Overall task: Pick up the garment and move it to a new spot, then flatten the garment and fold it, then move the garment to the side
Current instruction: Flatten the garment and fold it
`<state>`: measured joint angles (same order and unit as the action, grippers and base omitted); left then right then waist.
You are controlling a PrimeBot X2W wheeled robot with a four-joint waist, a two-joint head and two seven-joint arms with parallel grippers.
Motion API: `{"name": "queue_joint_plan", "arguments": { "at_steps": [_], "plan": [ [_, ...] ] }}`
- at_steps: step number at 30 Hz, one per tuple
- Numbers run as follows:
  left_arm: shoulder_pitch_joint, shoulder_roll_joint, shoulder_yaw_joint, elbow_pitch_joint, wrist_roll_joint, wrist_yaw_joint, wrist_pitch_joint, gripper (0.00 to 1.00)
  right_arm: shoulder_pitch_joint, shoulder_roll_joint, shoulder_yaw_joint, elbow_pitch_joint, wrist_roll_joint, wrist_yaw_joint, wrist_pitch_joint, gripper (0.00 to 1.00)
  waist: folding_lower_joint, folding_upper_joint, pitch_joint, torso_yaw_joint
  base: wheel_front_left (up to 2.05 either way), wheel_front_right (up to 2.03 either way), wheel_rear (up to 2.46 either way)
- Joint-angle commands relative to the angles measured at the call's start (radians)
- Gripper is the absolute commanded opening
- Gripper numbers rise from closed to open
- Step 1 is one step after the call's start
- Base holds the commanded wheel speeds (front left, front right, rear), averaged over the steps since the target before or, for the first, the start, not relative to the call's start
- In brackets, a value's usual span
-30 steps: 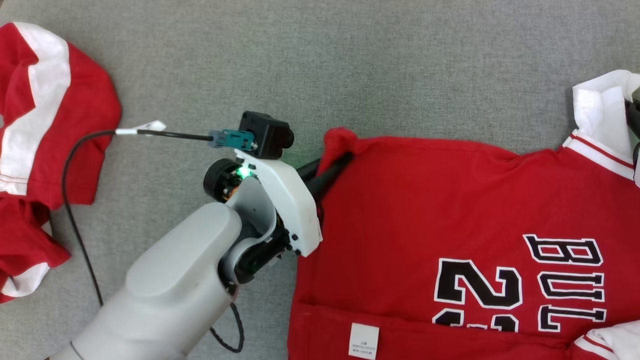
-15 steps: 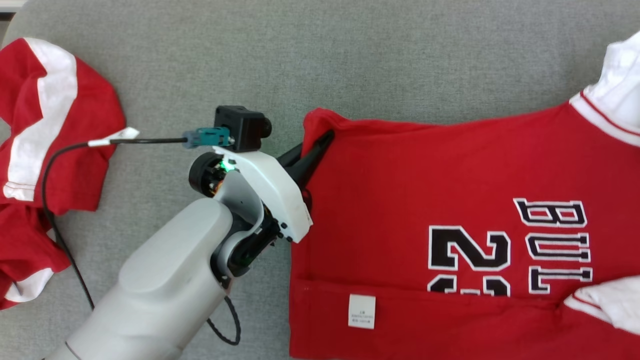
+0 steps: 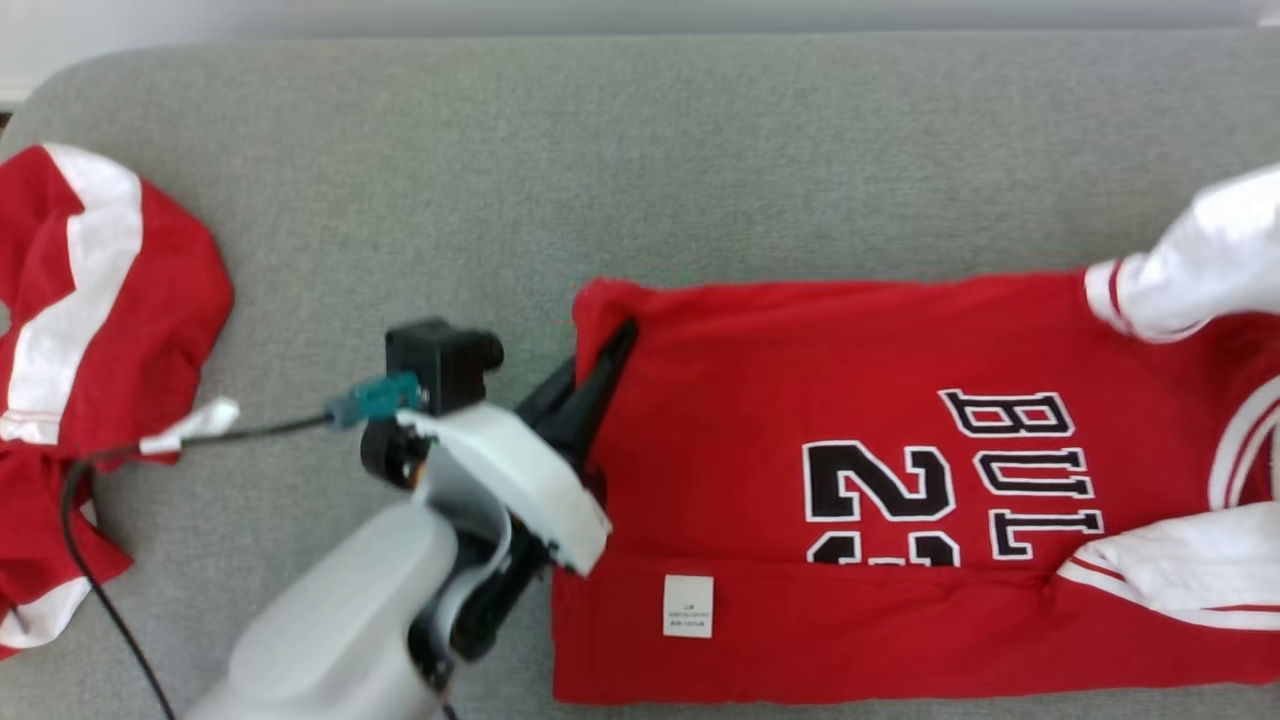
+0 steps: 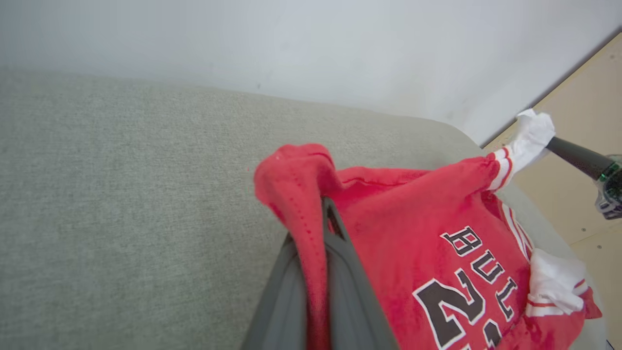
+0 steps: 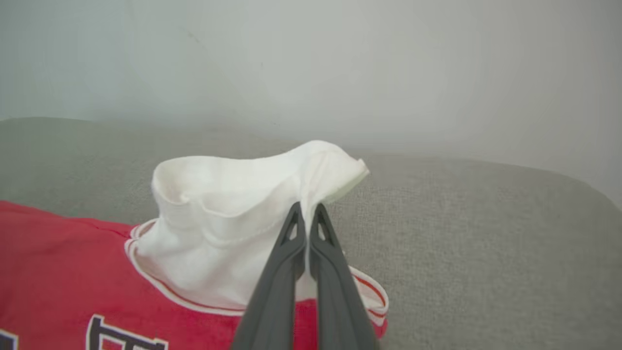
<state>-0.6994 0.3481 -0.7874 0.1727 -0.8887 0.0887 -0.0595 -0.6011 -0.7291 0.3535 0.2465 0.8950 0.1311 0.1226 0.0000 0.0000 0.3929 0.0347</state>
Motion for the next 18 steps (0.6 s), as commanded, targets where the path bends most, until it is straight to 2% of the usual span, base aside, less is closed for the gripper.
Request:
{"name": "queue_joint_plan", "arguments": {
  "at_steps": [1, 5, 8, 18],
  "plan": [
    [0.041, 0.018, -0.001, -0.026, 0.002, 0.012, -0.011, 0.0, 0.058, -0.009, -0.01, -0.025, 0.02, -0.001, -0.011, 0.0, 0.0, 0.0, -0.024, -0.019, 0.0, 0.0, 0.0],
    [0.139, 0.049, -0.014, -0.112, 0.007, 0.051, -0.029, 0.0, 0.205, -0.021, -0.032, -0.085, 0.031, -0.001, -0.027, 0.0, 0.0, 0.0, -0.046, -0.037, 0.0, 0.0, 0.0],
    [0.209, 0.061, -0.014, -0.153, -0.022, 0.073, -0.036, 0.0, 0.276, -0.002, -0.046, -0.105, 0.029, -0.001, -0.036, 0.0, 0.0, 0.0, -0.055, -0.047, 0.0, 0.0, 0.0],
    [0.301, 0.078, -0.014, -0.188, -0.046, 0.098, -0.052, 0.0, 0.346, 0.06, -0.061, -0.097, -0.004, -0.001, -0.043, 0.0, 0.0, 0.0, -0.074, -0.058, 0.0, 0.0, 0.0]
  ]
}}
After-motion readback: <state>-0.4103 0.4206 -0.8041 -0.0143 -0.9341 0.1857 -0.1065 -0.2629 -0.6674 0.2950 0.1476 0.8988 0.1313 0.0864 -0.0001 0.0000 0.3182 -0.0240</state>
